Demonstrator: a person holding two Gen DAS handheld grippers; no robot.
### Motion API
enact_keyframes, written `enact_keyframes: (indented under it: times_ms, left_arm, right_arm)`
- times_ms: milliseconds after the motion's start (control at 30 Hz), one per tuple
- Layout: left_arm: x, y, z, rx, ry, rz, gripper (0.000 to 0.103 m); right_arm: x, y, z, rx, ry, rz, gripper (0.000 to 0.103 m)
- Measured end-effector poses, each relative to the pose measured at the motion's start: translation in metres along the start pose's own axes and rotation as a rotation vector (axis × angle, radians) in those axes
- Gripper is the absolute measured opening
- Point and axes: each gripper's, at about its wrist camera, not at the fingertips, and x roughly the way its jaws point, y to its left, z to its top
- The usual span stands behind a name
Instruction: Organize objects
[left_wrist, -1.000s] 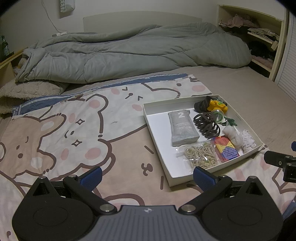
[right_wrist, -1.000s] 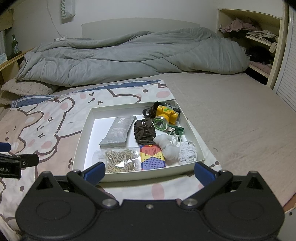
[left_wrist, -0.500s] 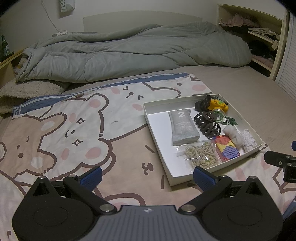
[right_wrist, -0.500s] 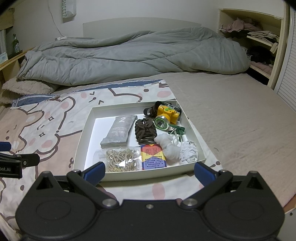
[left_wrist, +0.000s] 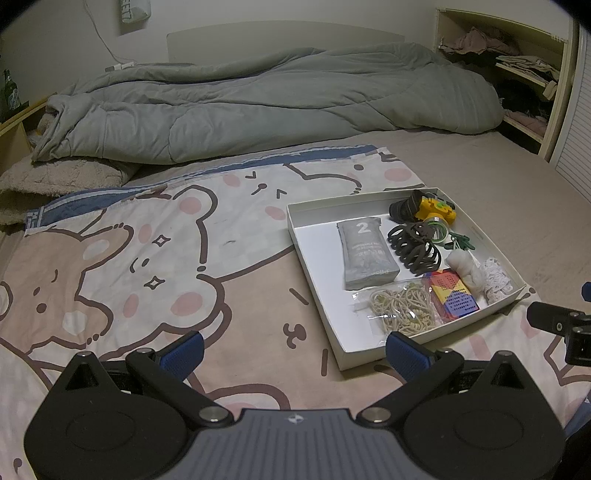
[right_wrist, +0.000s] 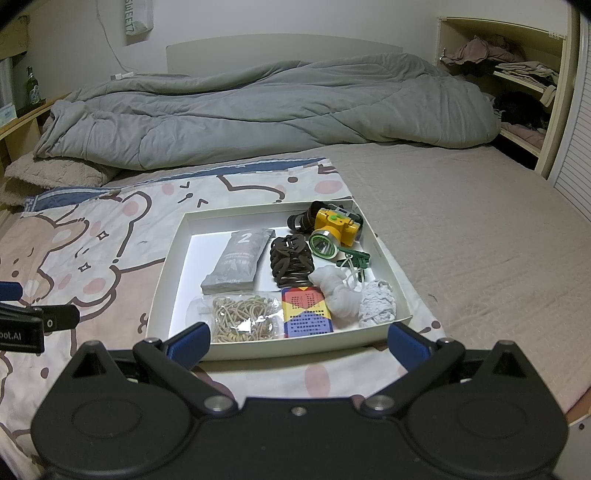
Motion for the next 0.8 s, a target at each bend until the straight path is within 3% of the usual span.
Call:
enact_keyframes:
  times_ms: [800]
  left_arm:
    - [-0.0017, -0.0033, 0.0009, -0.002, -0.004, 0.002, 0.103]
  right_arm:
    - [0.0004, 0.0003, -0.0006, 0.000, 0.001, 0.000, 0.103]
